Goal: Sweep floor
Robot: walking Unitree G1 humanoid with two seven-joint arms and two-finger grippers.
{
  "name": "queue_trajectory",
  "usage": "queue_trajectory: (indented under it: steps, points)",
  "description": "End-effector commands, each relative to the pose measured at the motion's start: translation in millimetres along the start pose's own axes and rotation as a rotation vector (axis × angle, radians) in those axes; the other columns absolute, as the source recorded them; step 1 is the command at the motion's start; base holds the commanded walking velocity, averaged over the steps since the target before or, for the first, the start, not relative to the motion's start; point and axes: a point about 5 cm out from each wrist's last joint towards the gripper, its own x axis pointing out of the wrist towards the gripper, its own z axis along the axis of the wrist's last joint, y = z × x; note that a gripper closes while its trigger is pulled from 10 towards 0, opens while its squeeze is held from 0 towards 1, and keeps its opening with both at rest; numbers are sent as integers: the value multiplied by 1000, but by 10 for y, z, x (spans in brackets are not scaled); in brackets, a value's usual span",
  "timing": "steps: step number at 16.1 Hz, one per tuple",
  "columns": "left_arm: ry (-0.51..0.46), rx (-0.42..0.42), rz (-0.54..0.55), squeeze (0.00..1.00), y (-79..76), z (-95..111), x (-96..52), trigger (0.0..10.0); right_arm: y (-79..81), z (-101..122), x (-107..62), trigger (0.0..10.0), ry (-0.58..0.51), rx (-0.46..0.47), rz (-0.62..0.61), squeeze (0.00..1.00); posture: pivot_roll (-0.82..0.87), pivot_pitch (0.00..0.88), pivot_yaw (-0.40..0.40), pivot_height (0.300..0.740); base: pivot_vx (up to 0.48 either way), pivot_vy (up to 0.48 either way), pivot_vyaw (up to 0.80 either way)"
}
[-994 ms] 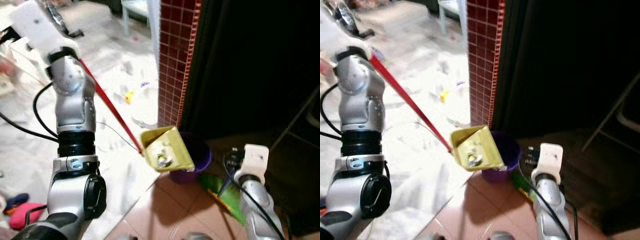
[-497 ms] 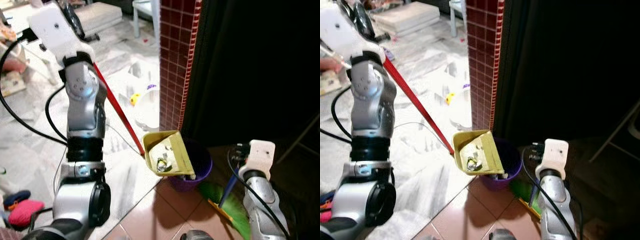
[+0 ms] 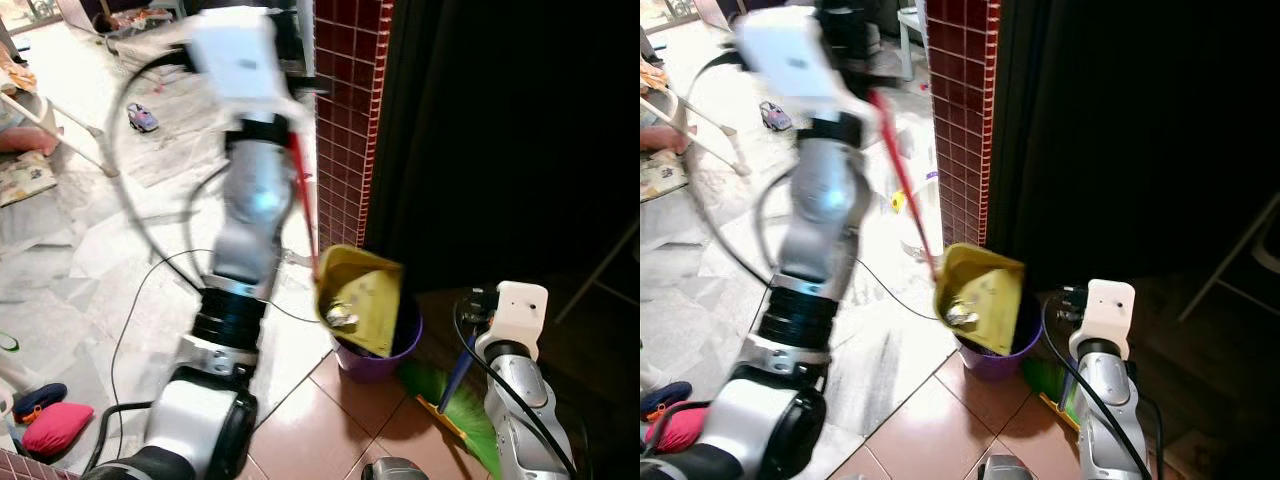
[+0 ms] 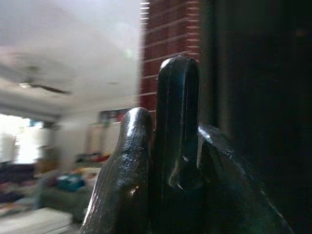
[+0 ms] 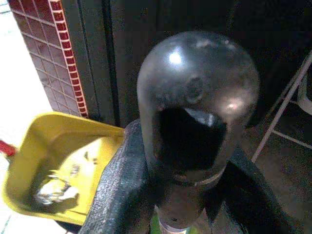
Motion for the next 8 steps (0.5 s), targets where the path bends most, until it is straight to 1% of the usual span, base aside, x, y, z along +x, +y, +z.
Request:
queue_trajectory:
  steps: [1,2,3,5,6,8]
  points:
    - [-104,6,-58,0,-81,162,67,10000,72,-250,-56,10000,127,54,25,0,-180,0,111,740,0,0,0]
    - [-126,5,-99,0,-168,176,70,10000,71,-246,-61,10000,124,60,19,0,-187,0,117,740,0,0,0]
    - [-126,-7,-118,0,-237,155,92,10000,67,-244,-73,10000,119,69,9,0,-201,0,129,740,0,0,0]
    - [-178,11,-164,0,-313,191,100,10000,51,-235,-96,10000,107,84,-4,0,-215,0,138,740,0,0,0]
    - [-173,-11,-169,0,-331,180,93,10000,48,-235,-103,10000,107,90,-8,0,-219,0,139,740,0,0,0]
    - [-193,-62,-289,0,-516,160,-23,10000,52,-217,-106,10000,94,96,0,0,-221,0,139,740,0,0,0]
